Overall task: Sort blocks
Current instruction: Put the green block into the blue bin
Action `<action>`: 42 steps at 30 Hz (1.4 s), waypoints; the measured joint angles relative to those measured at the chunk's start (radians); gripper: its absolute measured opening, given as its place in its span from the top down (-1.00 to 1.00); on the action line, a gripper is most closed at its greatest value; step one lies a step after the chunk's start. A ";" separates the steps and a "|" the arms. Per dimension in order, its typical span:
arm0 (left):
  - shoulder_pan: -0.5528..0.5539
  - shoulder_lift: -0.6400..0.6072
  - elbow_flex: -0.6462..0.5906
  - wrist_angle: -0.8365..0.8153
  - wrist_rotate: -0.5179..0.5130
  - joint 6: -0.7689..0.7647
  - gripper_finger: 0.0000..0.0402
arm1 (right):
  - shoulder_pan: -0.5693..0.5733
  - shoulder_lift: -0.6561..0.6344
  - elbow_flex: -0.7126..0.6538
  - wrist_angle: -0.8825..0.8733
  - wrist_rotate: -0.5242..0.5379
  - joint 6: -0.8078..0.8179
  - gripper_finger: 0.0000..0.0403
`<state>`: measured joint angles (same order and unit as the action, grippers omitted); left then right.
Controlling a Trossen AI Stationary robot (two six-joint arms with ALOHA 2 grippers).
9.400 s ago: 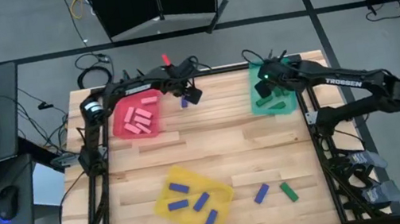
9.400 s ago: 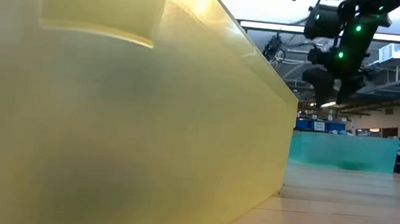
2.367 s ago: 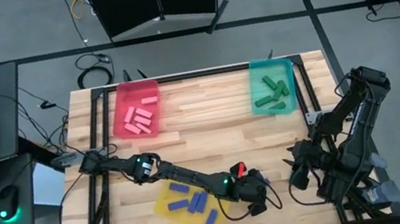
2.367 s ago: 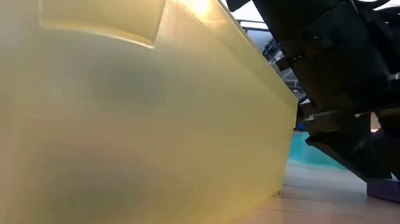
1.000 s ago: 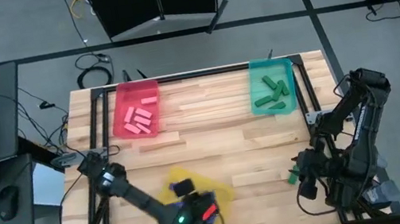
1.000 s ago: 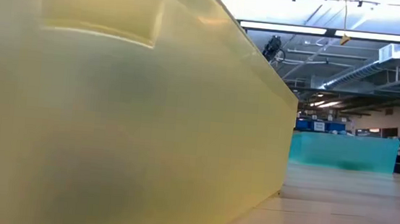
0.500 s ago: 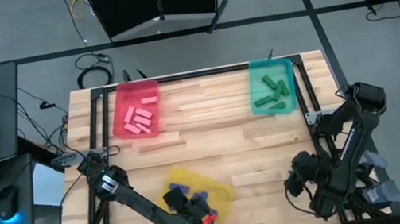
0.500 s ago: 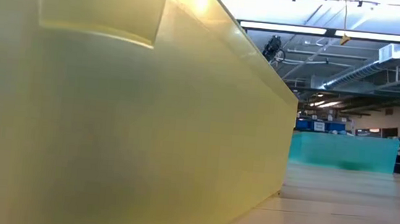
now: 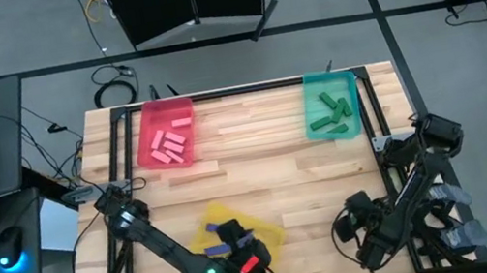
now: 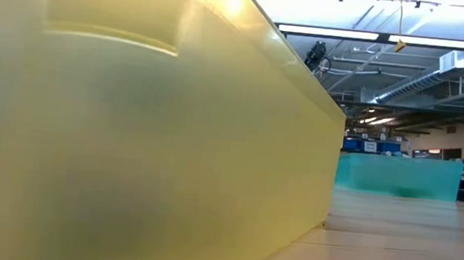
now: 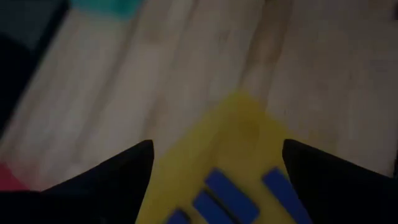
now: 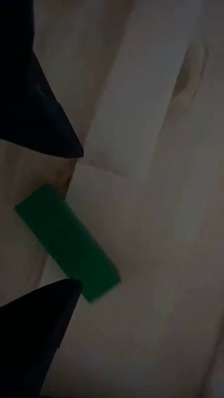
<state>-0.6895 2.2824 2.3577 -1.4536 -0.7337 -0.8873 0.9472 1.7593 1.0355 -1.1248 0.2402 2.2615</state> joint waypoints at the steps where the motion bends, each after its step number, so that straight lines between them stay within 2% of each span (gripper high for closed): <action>1: 0.000 -0.035 -0.022 0.041 -0.018 0.042 -0.79 | -0.005 0.010 0.000 0.014 -0.005 0.006 -0.73; 7: 0.009 -0.204 -0.046 0.089 -0.120 0.213 -0.72 | -0.026 0.064 0.001 0.069 -0.084 0.022 -0.73; 13: 0.007 -0.344 -0.045 0.089 -0.202 0.341 -0.69 | -0.049 0.051 0.014 0.048 -0.080 0.022 -0.73; 21: 0.007 -0.401 -0.045 0.030 -0.241 0.390 -0.69 | -0.074 0.040 -0.006 0.036 -0.077 -0.007 -0.68; 27: 0.007 -0.426 -0.045 -0.001 -0.243 0.388 -0.69 | -0.077 0.033 -0.082 0.177 -0.037 -0.013 -0.45; 31: 0.007 -0.464 -0.045 -0.006 -0.243 0.405 -0.69 | -0.078 0.033 -0.096 0.197 -0.035 -0.013 -0.25; 39: 0.007 -0.611 -0.045 0.034 -0.268 0.480 -0.69 | -0.088 0.034 -0.096 0.220 -0.031 -0.036 0.41; 42: 0.007 -0.678 -0.045 0.073 -0.273 0.540 -0.69 | -0.099 0.034 -0.096 0.222 -0.038 -0.056 0.42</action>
<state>-0.6827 1.6041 2.3123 -1.3806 -1.0067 -0.3472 0.8478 1.7935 0.9399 -0.9028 0.2019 2.2052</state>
